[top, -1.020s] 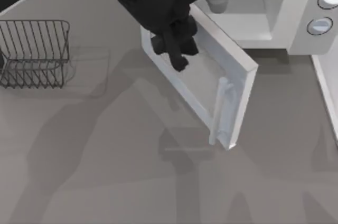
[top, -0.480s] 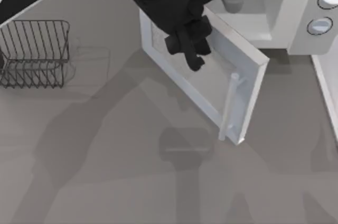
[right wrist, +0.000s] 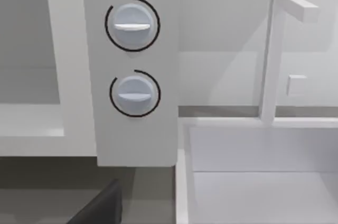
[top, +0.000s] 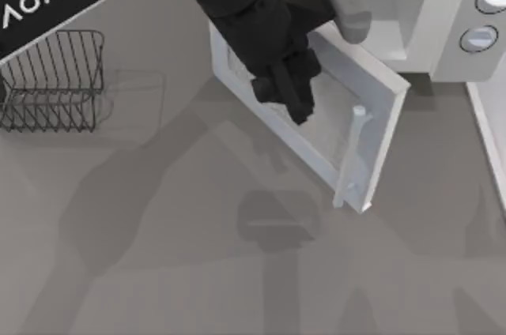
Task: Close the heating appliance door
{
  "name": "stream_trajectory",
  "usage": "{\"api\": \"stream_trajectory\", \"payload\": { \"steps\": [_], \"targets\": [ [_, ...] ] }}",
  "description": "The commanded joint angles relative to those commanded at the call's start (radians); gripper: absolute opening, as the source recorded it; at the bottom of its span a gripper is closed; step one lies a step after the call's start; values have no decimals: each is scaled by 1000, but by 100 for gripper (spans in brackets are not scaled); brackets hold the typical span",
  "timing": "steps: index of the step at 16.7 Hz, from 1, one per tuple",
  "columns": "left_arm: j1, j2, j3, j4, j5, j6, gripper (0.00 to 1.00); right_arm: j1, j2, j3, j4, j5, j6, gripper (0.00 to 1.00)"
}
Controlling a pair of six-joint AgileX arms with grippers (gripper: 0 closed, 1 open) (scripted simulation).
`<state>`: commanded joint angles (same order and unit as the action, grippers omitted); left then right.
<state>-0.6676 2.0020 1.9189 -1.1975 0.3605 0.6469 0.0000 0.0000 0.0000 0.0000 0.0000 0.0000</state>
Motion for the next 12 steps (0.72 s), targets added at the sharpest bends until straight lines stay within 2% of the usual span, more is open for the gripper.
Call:
{"api": "stream_trajectory", "payload": {
  "steps": [12],
  "targets": [
    [-19, -6, 67, 46, -16, -3, 0, 0, 0, 0, 0, 0, 0, 100]
  ]
}}
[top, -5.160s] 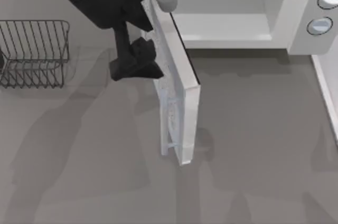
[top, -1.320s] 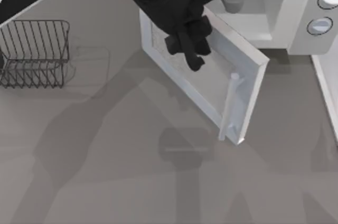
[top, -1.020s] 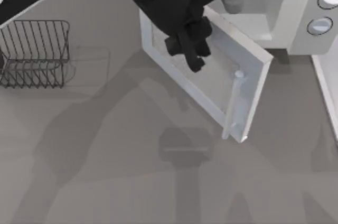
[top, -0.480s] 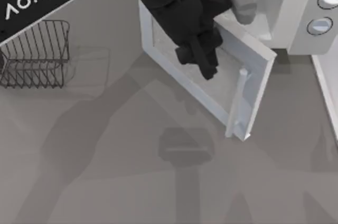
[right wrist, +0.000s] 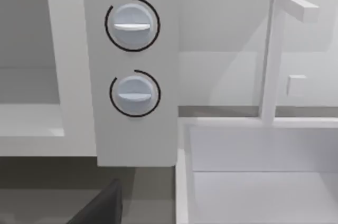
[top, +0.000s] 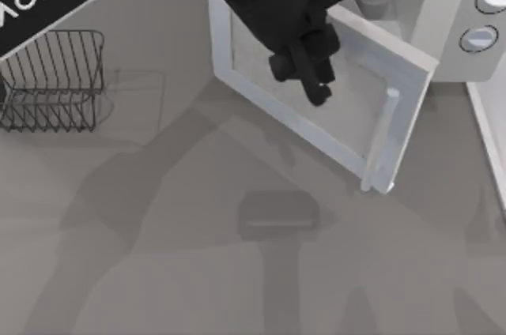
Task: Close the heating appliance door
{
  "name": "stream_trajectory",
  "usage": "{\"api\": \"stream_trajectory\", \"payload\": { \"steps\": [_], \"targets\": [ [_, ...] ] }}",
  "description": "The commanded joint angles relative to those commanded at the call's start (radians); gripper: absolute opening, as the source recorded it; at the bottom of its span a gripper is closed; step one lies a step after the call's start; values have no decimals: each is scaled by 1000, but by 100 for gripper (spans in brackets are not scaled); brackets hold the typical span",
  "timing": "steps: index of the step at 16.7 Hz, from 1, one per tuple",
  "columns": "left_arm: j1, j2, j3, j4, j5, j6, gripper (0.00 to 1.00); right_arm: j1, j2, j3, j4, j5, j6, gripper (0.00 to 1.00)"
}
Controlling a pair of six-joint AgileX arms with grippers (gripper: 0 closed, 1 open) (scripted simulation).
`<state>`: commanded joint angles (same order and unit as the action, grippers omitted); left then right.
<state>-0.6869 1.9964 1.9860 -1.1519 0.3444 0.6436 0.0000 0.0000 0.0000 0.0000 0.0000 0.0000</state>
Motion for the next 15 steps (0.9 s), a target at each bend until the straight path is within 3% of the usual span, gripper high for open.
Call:
{"api": "stream_trajectory", "payload": {
  "steps": [7, 15],
  "targets": [
    [-43, 55, 25, -68, 16, -3, 0, 0, 0, 0, 0, 0, 0, 100],
    [-34, 55, 73, -4, -15, -34, 0, 0, 0, 0, 0, 0, 0, 100]
  ]
}}
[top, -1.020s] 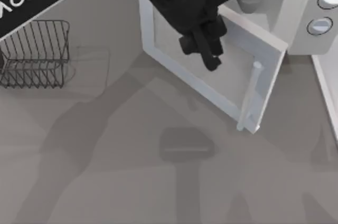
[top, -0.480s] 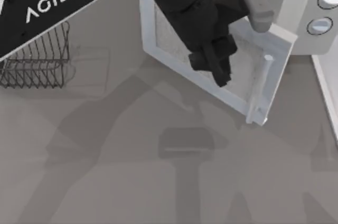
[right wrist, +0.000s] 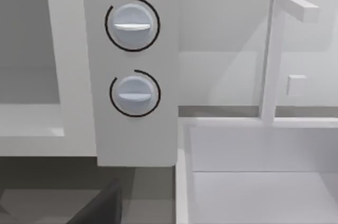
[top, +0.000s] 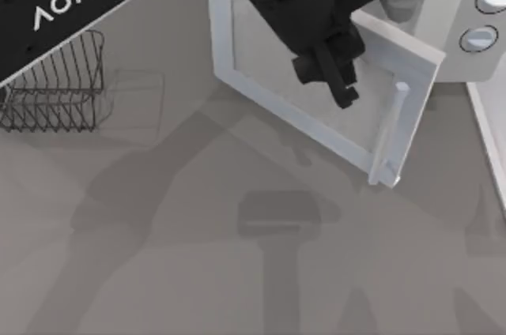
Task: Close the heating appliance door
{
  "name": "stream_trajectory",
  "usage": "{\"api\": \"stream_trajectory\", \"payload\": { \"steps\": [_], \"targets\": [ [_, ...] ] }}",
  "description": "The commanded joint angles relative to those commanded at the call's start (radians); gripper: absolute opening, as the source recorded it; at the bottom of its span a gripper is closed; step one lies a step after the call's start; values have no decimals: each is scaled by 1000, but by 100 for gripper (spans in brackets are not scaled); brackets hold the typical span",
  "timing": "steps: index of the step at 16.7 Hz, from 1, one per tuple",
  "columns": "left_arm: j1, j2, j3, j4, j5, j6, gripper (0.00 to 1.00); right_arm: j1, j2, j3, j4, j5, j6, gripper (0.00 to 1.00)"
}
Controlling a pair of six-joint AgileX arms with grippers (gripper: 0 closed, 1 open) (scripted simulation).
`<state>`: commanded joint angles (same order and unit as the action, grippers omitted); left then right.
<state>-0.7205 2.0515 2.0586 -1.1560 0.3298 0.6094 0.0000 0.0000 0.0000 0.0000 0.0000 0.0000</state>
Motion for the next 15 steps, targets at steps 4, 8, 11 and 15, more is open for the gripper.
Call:
{"api": "stream_trajectory", "payload": {
  "steps": [4, 8, 11, 15],
  "targets": [
    [-13, 6, -2, -10, 8, 1, 0, 0, 0, 0, 0, 0, 0, 100],
    [-50, 60, 8, -56, 22, -18, 0, 0, 0, 0, 0, 0, 0, 100],
    [-55, 78, 45, -56, 10, -32, 0, 0, 0, 0, 0, 0, 0, 100],
    [-39, 62, 91, -23, -12, -33, 0, 0, 0, 0, 0, 0, 0, 100]
  ]
}}
